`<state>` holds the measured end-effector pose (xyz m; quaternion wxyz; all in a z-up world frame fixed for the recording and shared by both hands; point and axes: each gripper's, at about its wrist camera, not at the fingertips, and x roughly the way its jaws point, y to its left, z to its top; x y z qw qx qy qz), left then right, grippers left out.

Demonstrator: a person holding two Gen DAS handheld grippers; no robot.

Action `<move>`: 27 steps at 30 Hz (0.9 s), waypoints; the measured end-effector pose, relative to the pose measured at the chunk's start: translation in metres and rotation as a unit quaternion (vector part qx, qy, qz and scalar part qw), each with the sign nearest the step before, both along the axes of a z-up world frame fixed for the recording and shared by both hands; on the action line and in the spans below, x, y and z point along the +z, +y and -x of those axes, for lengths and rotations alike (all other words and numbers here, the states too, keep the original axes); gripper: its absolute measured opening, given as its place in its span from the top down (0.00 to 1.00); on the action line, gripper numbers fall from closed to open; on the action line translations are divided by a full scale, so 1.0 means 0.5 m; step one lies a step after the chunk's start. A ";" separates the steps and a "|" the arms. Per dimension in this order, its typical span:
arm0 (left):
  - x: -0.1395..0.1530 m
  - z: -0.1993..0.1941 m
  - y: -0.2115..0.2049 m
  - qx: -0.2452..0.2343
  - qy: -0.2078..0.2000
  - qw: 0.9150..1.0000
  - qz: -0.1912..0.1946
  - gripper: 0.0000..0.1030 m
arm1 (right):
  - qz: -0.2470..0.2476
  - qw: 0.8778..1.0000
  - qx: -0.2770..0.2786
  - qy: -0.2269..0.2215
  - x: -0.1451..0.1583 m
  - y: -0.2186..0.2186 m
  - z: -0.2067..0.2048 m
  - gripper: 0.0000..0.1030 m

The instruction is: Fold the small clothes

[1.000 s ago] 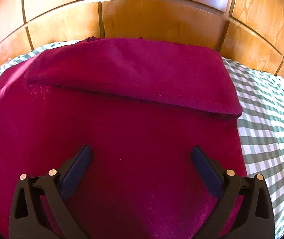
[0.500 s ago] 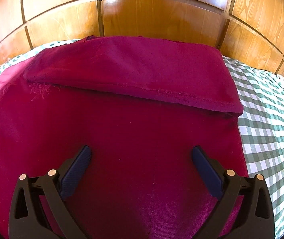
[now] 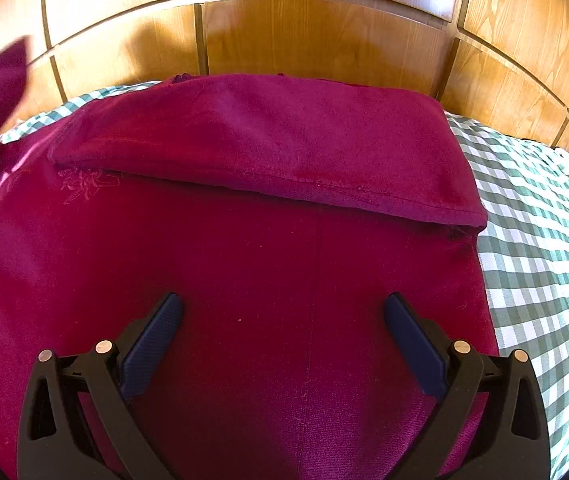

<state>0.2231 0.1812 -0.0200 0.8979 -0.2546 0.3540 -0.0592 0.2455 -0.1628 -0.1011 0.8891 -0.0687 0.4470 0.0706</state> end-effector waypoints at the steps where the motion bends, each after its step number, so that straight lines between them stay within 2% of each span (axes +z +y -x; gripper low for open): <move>1: -0.010 0.000 -0.021 -0.006 0.007 1.000 -0.004 0.57 | -0.001 1.000 0.000 0.000 0.000 -0.001 0.000 0.03; 3: -0.032 0.014 -0.053 -0.016 0.011 1.000 -0.016 0.55 | -0.005 1.000 0.000 0.000 0.000 -0.003 0.000 0.03; 9: -0.080 0.098 -0.070 -0.016 0.034 0.999 -0.026 0.55 | -0.016 1.000 0.001 -0.002 0.014 -0.004 0.000 0.04; 10: -0.087 0.110 -0.069 -0.016 0.037 0.999 -0.030 0.55 | -0.031 1.000 0.002 -0.003 0.021 -0.004 0.000 0.07; 11: -0.095 0.121 -0.070 -0.015 0.038 0.998 -0.039 0.55 | -0.069 0.998 0.005 -0.001 0.034 -0.004 -0.001 0.16; 13: -0.113 0.142 -0.065 -0.013 0.042 0.998 -0.051 0.55 | -0.141 0.990 0.022 0.011 0.055 0.012 -0.011 0.24; 14: -0.122 0.145 -0.066 -0.016 0.046 0.997 -0.051 0.55 | -0.169 0.985 0.038 0.016 0.065 0.032 -0.018 0.33; 16: -0.140 0.150 -0.070 -0.017 0.052 0.997 -0.057 0.55 | -0.193 0.978 0.070 0.021 0.079 0.085 -0.033 0.39; 18: -0.147 0.150 -0.074 -0.018 0.051 0.997 -0.058 0.55 | -0.201 0.973 0.110 0.028 0.086 0.150 -0.049 0.46; 21: -0.161 0.148 -0.073 -0.017 0.046 0.997 -0.054 0.55 | -0.222 0.959 0.158 0.076 0.072 0.257 -0.098 0.48; 25: -0.164 0.154 -0.074 -0.020 0.039 0.998 -0.055 0.52 | -0.220 0.955 0.144 0.141 0.013 0.343 -0.158 0.50; 27: -0.167 0.156 -0.071 -0.021 0.035 0.998 -0.048 0.52 | -0.211 0.957 0.143 0.136 0.018 0.362 -0.167 0.72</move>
